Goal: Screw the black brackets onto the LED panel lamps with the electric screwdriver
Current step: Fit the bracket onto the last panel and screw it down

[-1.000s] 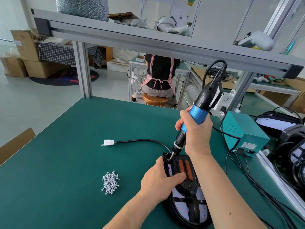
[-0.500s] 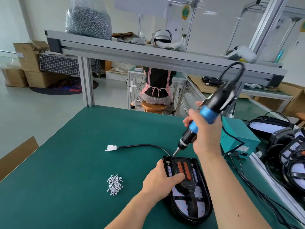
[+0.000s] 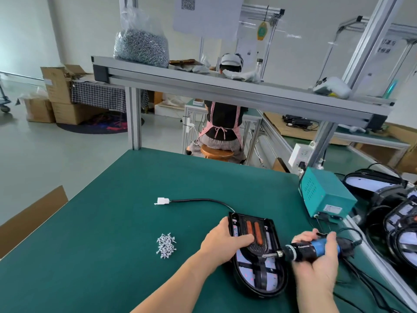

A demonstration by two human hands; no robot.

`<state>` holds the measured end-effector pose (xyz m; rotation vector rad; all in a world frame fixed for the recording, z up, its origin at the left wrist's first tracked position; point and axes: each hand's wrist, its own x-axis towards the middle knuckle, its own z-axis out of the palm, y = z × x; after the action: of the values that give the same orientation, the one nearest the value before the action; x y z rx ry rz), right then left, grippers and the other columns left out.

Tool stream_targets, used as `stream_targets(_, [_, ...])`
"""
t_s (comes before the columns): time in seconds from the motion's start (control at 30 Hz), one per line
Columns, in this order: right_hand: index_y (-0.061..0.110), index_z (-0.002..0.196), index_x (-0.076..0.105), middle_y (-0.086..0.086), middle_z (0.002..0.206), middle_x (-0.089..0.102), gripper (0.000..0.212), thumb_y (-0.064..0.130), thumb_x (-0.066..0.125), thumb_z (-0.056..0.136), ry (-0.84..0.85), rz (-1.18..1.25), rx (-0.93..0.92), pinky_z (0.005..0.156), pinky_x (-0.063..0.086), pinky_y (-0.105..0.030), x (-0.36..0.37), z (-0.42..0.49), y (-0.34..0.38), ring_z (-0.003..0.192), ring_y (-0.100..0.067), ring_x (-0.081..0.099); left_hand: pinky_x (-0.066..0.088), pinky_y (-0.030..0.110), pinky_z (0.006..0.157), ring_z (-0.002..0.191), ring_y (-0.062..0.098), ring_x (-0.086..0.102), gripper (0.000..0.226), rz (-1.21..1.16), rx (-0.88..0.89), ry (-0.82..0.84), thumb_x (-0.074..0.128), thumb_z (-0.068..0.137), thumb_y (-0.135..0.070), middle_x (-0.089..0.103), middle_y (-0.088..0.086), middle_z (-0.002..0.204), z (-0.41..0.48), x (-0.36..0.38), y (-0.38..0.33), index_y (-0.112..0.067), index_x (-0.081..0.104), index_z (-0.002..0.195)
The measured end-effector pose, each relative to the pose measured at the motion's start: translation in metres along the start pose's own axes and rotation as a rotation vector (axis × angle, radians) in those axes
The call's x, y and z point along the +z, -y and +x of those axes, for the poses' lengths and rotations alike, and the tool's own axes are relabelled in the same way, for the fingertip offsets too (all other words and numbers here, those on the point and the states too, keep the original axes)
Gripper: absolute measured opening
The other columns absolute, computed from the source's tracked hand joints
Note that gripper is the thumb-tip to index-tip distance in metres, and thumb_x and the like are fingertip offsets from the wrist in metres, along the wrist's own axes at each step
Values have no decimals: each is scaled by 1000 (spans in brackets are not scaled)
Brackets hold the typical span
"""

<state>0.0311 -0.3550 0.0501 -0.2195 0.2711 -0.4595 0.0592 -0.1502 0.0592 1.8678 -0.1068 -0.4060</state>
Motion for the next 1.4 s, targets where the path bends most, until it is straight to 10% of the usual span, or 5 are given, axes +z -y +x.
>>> stream_targets(0.17, [14,94,56,6,73,54,55,36,86,54,97,-45,-7,58,47,-14,-5,-1,-3,60,-4,52,52,38,97,102,7,65,56,43,41,-44,68,66,-61,70,-17,105,-2,3,5,-36,58,115])
stream_targets(0.33, [15,96,56,7,73,54,41,39,79,72,123,-93,27,60,48,-13,-8,4,-6,60,-3,52,44,28,100,121,17,56,85,57,28,-129,60,82,-65,60,-3,130,-5,2,11,-20,39,151])
stream_targets(0.53, [15,98,56,7,76,54,47,39,84,69,156,-71,25,65,48,-13,-12,6,-9,62,-3,52,51,29,74,85,13,60,10,324,148,-512,61,91,-30,63,-12,80,-16,-45,30,-23,68,90])
stream_targets(1.17, [16,100,57,9,76,51,65,37,92,49,135,-70,41,73,41,-11,-10,7,-8,66,-2,49,50,25,63,73,13,59,21,670,-28,-273,60,82,-5,62,-12,78,-18,-120,38,-24,61,72])
stream_targets(1.4, [16,99,57,9,77,49,37,42,74,79,87,-52,28,74,41,-11,-10,9,-12,66,-1,48,44,18,57,65,7,57,18,477,42,-464,65,83,-8,65,-11,70,-21,-114,40,-21,65,70])
